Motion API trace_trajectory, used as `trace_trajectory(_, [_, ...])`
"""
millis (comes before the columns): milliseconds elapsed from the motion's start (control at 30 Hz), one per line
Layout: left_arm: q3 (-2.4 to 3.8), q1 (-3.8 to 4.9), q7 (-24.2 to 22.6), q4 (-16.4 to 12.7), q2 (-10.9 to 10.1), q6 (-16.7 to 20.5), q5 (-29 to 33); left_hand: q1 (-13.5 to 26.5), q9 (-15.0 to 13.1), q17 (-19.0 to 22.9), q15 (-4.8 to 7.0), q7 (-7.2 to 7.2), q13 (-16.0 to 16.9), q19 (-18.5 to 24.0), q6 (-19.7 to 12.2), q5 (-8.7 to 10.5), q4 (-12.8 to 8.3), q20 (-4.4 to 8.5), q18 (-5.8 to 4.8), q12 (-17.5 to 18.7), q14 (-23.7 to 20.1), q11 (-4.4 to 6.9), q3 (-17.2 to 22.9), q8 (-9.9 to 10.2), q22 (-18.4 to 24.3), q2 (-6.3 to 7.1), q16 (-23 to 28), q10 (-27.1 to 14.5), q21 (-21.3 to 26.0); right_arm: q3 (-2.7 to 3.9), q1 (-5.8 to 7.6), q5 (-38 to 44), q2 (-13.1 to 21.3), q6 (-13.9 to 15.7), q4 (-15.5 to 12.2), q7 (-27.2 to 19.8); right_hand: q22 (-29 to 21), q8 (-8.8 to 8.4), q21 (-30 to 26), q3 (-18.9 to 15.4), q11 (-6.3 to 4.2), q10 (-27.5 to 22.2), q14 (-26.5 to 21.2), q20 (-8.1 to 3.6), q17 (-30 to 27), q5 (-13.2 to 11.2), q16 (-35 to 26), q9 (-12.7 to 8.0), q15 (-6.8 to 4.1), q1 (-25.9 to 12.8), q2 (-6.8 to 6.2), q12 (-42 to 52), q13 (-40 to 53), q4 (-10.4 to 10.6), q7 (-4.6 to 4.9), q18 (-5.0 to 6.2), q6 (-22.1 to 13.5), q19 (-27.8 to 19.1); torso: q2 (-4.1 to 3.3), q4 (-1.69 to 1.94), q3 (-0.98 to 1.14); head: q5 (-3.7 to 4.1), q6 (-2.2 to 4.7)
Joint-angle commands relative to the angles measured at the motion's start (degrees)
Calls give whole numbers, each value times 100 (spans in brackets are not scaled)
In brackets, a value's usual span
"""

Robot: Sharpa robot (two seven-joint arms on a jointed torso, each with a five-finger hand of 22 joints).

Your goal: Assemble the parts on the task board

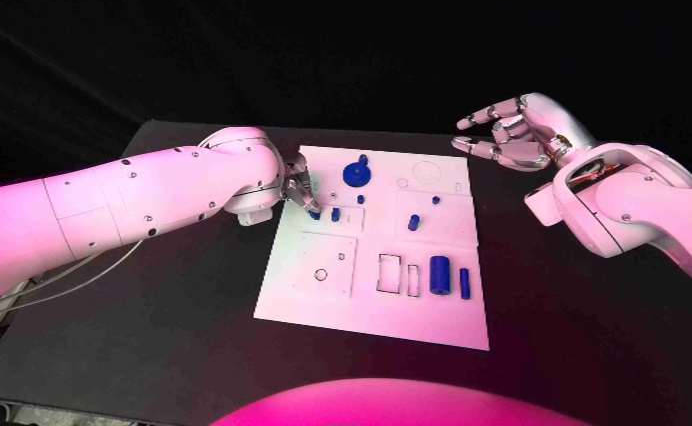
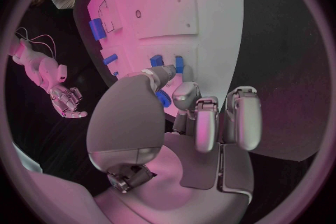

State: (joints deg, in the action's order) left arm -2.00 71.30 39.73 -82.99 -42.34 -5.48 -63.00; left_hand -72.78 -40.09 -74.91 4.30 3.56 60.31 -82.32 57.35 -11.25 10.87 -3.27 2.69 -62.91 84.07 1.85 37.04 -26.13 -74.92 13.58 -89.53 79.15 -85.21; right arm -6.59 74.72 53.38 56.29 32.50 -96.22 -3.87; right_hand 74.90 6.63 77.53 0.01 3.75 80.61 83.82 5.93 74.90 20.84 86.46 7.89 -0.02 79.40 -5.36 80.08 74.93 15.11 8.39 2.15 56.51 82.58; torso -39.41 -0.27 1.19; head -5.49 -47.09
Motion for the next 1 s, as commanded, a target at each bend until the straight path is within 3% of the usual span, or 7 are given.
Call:
trace_trajectory(33, [-3,-6,59,13,21,-65,35,36,-98,-1484,52,-142,17,-48,170,12,-574,11,-50,-32,585,15,602,-30,-693,-20,-29,49,-29,0,-4,46,5,-26,-14,-50,728,26,-17,-17,-5,2,460,-12,936,39,-29,-10,-40,-15,16,-4,437,11,3,102,36,-41,1,-1,3,3,2])
trace_trajectory(1000, [-4,-8,91,96,74,-87,43,378,-299,-1509,160,-298,224,-143,303,51,-345,-11,-77,-223,593,135,173,-87,-798,51,-47,161,-79,0,-4,46,40,-10,-40,-55,728,26,-17,-17,-5,2,460,-12,936,39,-29,-10,-40,-15,16,-4,437,11,3,102,36,-41,3,2,-3,27,-36])
